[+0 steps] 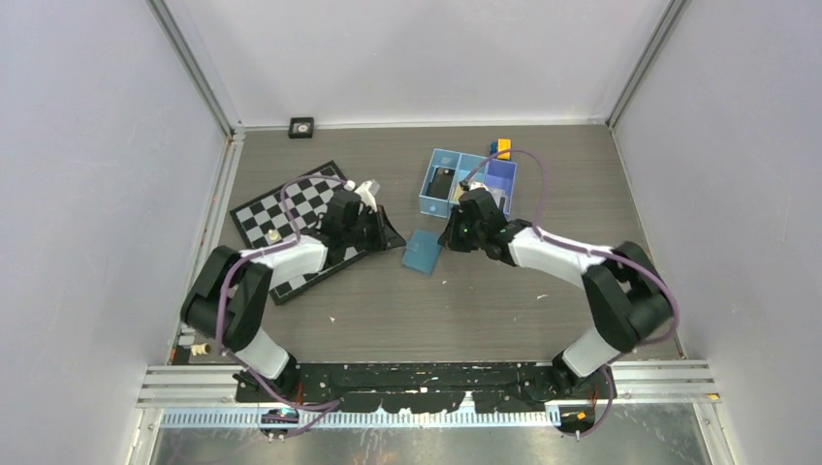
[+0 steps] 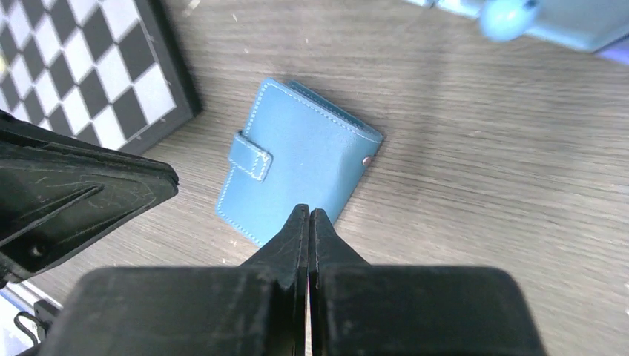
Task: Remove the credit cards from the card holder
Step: Close the card holder at the center of the board, then reset both arms
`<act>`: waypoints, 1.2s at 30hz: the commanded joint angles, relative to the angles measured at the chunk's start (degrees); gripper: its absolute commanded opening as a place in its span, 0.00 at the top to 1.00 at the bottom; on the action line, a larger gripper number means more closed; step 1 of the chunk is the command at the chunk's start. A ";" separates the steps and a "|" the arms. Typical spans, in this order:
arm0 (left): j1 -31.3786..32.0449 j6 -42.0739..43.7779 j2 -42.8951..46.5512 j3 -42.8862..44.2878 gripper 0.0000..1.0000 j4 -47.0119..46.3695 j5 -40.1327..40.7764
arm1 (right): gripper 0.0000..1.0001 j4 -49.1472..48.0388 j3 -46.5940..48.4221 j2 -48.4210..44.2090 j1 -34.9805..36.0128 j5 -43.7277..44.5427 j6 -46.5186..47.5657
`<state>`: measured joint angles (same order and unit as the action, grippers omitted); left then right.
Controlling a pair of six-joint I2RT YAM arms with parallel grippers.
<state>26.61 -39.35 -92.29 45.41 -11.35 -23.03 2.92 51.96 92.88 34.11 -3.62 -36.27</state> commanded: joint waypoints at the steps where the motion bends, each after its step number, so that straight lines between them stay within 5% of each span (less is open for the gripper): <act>1: 0.23 4.84 9.62 -2.08 0.87 2.11 6.17 | 0.99 0.28 -1.88 -11.87 -0.11 12.90 5.09; 6: 0.19 11.54 19.83 -4.06 0.55 7.56 20.07 | 0.75 -1.44 -6.75 -21.33 -0.16 26.82 14.18; 9: 0.11 14.32 25.88 -7.33 0.05 7.12 28.09 | 0.58 -6.63 -11.43 -25.54 -0.19 33.15 16.31; 10: 0.11 16.05 28.75 -8.67 0.01 6.07 29.28 | 0.47 -8.63 -13.54 -27.02 -0.25 35.23 16.28; 13: 0.11 21.79 33.48 -14.40 0.00 -1.88 28.39 | 0.18 -19.33 -21.13 -31.65 -1.24 37.77 15.03; 14: 0.11 23.96 34.57 -15.38 0.00 -3.42 28.24 | 0.16 -21.87 -22.85 -32.61 -2.25 37.03 15.44; 20: -0.07 31.16 38.52 -16.21 0.00 -1.42 39.34 | 0.14 -16.32 -20.33 -33.26 -14.35 27.96 20.88; 24: -0.24 34.07 39.39 -17.67 0.00 -1.21 43.25 | 0.13 -30.55 -27.39 -30.09 -16.64 21.90 28.29; 36: -0.63 37.92 38.07 -21.74 0.07 -7.46 44.36 | 0.11 -48.44 -33.85 -21.97 -27.19 21.89 34.17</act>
<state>26.50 -4.51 -52.49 24.69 -12.27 19.55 -32.23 19.99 69.08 9.13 19.22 -6.55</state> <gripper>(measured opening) 0.934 0.889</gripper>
